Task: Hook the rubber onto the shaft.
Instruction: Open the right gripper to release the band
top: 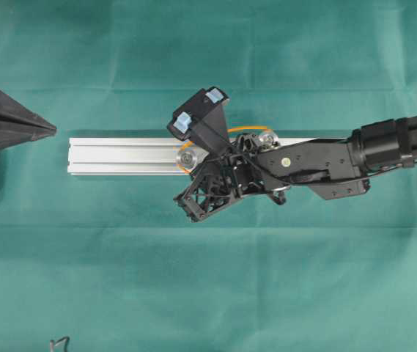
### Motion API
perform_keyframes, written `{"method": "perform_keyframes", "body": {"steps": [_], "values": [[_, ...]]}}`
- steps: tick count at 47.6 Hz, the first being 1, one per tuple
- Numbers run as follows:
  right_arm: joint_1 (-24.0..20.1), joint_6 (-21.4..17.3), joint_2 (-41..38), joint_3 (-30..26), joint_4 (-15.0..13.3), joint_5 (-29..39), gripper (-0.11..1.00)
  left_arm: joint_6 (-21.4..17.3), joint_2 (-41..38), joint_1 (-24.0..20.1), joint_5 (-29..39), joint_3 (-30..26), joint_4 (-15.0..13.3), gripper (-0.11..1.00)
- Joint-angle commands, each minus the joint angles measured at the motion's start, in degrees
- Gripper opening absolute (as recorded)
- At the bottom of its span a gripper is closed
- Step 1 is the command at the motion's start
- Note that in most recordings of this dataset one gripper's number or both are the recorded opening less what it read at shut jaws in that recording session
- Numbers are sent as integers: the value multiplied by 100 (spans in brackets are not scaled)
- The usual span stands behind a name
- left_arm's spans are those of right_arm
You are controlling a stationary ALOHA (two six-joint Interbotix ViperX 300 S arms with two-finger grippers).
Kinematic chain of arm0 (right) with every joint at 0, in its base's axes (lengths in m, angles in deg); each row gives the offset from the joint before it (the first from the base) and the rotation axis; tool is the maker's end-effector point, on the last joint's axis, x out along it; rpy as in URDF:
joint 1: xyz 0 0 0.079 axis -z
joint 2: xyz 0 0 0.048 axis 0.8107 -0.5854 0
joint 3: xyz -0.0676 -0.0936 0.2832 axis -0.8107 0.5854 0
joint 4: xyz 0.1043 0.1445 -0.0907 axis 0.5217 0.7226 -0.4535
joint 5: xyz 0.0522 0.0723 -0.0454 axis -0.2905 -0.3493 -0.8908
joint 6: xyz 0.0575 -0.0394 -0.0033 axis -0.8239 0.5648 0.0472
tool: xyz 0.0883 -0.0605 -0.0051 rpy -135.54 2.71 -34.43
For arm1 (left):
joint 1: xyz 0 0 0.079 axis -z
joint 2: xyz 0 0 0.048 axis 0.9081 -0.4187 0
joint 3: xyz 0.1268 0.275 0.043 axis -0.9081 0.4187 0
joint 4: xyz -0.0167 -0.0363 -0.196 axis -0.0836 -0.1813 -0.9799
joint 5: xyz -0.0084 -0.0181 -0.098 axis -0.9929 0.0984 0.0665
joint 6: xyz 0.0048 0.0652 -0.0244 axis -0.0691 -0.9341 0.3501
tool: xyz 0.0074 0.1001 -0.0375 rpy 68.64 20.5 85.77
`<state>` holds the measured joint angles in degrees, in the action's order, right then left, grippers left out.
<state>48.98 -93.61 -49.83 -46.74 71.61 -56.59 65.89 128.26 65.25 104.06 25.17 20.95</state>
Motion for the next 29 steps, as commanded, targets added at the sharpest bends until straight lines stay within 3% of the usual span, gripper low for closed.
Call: {"method": "perform_keyframes", "body": {"steps": [1, 29], "values": [[9, 9, 308, 0, 0, 79, 7, 9, -35, -18, -26, -185, 9, 0], [9, 62, 457, 202, -44, 97, 7, 9, -44, -18, -26, -193, 9, 0]]}}
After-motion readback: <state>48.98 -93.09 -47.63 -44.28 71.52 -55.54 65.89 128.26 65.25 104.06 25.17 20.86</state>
